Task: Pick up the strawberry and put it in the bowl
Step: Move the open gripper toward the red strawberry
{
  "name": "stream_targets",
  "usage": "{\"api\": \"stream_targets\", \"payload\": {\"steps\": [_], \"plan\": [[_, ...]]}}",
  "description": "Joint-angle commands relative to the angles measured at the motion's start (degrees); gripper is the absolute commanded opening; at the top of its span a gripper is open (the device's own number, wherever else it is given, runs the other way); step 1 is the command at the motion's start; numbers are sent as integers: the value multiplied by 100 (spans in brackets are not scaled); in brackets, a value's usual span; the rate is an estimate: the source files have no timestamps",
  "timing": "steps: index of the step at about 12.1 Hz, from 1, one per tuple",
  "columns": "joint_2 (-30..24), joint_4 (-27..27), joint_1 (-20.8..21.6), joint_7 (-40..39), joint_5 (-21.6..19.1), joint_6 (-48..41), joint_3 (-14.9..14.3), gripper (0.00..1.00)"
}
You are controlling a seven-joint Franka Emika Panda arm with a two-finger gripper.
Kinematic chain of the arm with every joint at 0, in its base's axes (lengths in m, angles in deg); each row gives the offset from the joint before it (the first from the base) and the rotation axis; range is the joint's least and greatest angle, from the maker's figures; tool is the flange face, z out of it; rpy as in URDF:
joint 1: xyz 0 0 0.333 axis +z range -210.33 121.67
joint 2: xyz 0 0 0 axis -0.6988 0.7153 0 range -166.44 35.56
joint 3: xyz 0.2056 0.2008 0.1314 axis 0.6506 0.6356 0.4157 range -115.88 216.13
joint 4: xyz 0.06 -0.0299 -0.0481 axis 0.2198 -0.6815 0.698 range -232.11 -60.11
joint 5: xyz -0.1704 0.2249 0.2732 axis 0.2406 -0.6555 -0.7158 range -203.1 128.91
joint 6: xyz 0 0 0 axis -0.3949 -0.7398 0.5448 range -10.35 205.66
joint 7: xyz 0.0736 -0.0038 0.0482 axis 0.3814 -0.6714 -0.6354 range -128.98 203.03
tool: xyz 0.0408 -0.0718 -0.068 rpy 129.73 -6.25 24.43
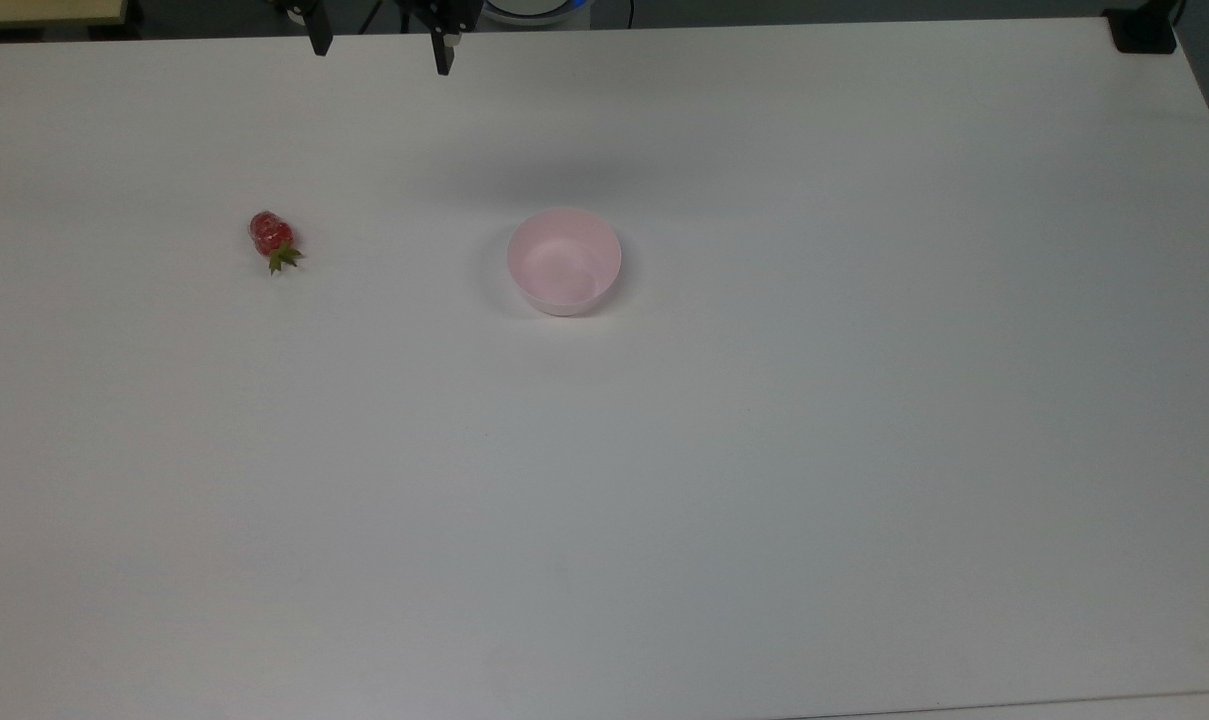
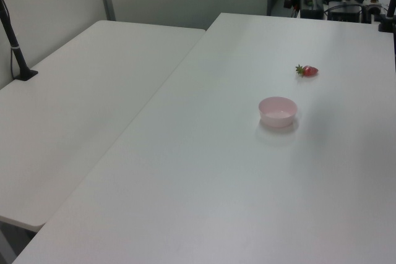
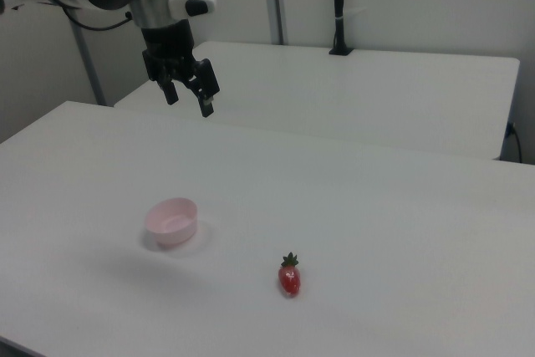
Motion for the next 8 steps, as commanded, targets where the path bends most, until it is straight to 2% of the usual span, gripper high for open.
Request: {"api": "stream_targets", "payload": {"steps": [1,8], "plan": [[-63,-126,93,-103,0,181,-69,100],[-81,-152,84,-68,9,146,-69,100]]}}
